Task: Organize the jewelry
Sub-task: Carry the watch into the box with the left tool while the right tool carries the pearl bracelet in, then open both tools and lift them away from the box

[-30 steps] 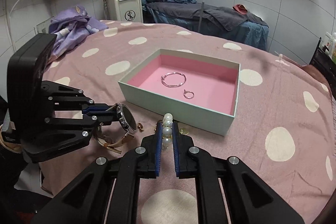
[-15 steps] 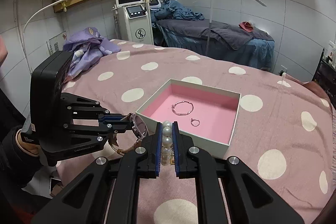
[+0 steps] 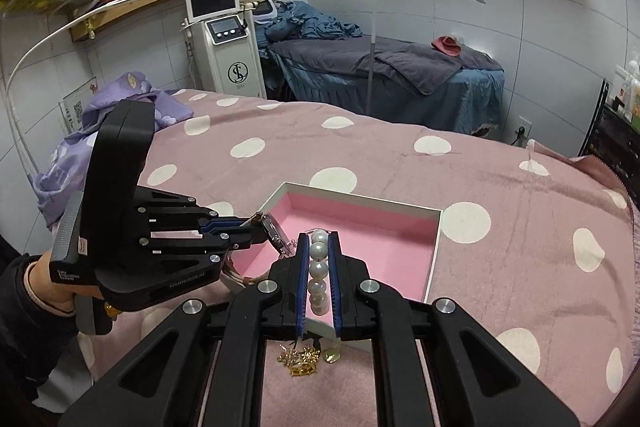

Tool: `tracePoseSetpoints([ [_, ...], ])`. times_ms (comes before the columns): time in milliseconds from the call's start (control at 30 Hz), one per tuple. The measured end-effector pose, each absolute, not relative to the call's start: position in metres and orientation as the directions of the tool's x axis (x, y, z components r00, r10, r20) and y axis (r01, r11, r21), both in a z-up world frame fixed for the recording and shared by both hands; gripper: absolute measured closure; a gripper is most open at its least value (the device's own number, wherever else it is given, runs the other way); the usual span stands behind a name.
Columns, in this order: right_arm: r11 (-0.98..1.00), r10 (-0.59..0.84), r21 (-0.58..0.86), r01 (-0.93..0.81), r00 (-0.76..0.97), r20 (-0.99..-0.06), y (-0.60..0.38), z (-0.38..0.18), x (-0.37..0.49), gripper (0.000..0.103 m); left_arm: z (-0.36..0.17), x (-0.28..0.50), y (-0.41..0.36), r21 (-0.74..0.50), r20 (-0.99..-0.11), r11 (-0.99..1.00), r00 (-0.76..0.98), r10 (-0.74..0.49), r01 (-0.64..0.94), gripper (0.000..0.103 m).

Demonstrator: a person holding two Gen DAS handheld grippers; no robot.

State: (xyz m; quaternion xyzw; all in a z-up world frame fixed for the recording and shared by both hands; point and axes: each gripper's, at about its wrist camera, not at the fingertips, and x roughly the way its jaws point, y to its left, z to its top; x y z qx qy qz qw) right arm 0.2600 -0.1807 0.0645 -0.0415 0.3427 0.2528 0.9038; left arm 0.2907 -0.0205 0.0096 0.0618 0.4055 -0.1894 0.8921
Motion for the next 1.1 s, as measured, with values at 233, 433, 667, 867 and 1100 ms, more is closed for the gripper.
tracePoseSetpoints([
  [233, 0.896, 0.379, 0.100, -0.432, 0.627, -0.681, -0.171, 0.040, 0.294, 0.094, -0.012, 0.318, -0.035, -0.052, -0.811, 0.911, 0.515, -0.277, 0.409, 0.098],
  [433, 0.912, 0.353, 0.118, -0.393, 0.604, -0.714, -0.168, 0.022, 0.315, 0.094, -0.027, 0.324, -0.041, -0.031, -0.839, 0.909, 0.483, -0.250, 0.416, 0.098],
  [667, 0.928, 0.288, 0.062, -0.368, 0.601, -0.745, -0.166, 0.000, 0.323, 0.094, -0.039, 0.327, -0.045, 0.003, -0.847, 0.909, 0.484, -0.219, 0.417, 0.098],
  [867, 0.928, 0.288, 0.057, -0.367, 0.613, -0.736, -0.169, -0.003, 0.320, 0.080, -0.038, 0.327, -0.047, 0.024, -0.842, 0.912, 0.500, -0.203, 0.410, 0.094],
  [1100, 0.938, 0.294, 0.064, -0.341, 0.682, -0.670, -0.180, 0.025, 0.311, 0.052, -0.020, 0.320, -0.035, 0.028, -0.793, 0.934, 0.577, -0.195, 0.355, 0.041],
])
